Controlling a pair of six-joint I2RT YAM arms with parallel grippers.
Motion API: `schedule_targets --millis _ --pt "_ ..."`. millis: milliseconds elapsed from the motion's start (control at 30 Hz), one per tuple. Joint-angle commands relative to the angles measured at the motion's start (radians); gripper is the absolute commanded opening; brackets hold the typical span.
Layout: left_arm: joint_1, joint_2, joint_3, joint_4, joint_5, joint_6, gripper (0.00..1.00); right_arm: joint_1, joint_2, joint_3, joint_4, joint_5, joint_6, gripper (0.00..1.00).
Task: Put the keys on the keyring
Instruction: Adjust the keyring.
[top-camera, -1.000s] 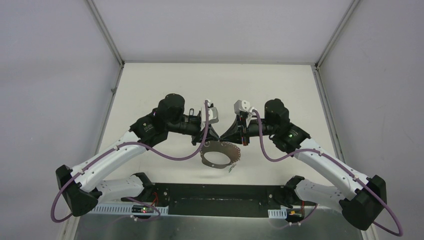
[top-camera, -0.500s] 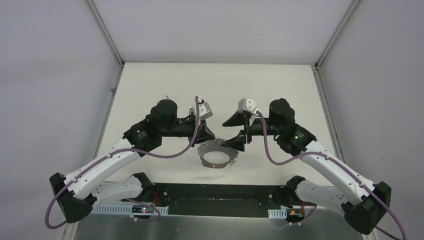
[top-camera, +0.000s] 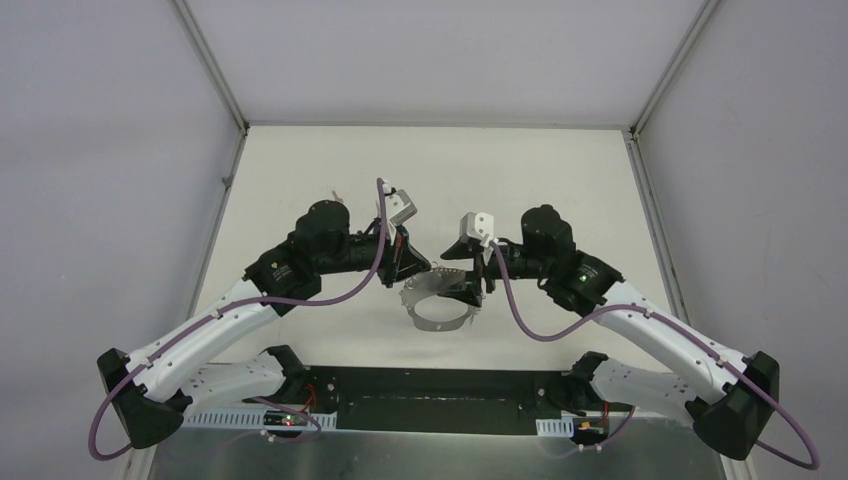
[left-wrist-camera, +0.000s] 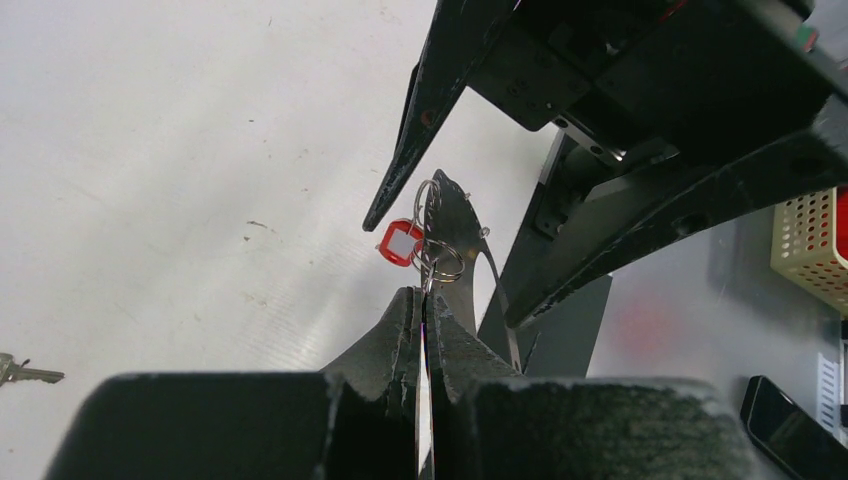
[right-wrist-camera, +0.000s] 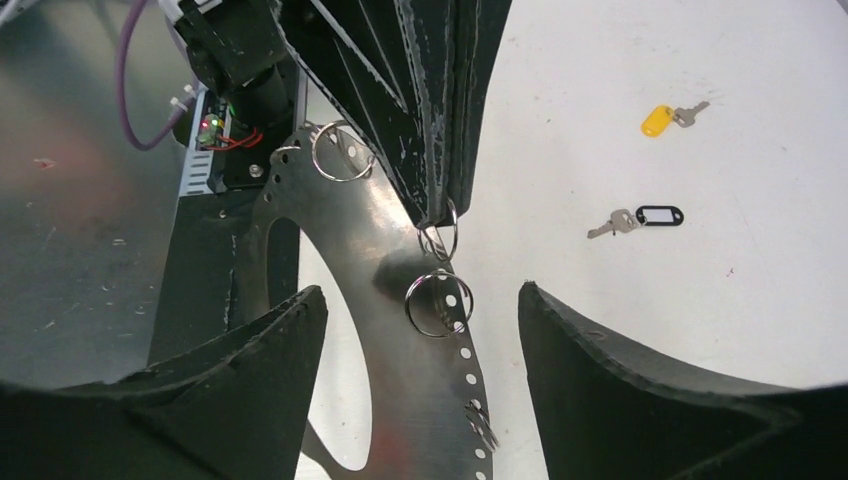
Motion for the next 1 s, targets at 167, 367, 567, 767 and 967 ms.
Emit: schedule_targets --millis 167,367,567,767,967 --pt "-0.010 -0.029 0.012 0.073 0.000 -0.047 0.00 0.065 -0.007 0.006 -0.025 0.190 -0.108 0.70" --pt "-0.010 -0.025 0.005 0.073 0.015 -0.050 0.00 0.080 -0.016 0.006 -0.009 0.238 -0.125 0.62" --pt "-0.010 -0.009 0.006 0.073 0.027 -0.050 0.00 0.085 -0.013 0.020 -0.006 0.255 -0.132 0.64" --pt "-0.010 0.006 0.010 0.067 0.029 -0.044 0.00 0.087 -0.020 0.031 -0.015 0.271 -0.149 0.65" --pt "-0.010 0.011 0.010 0.061 0.027 -0.042 0.00 0.089 -0.020 0.038 -0.025 0.258 -0.152 0.47"
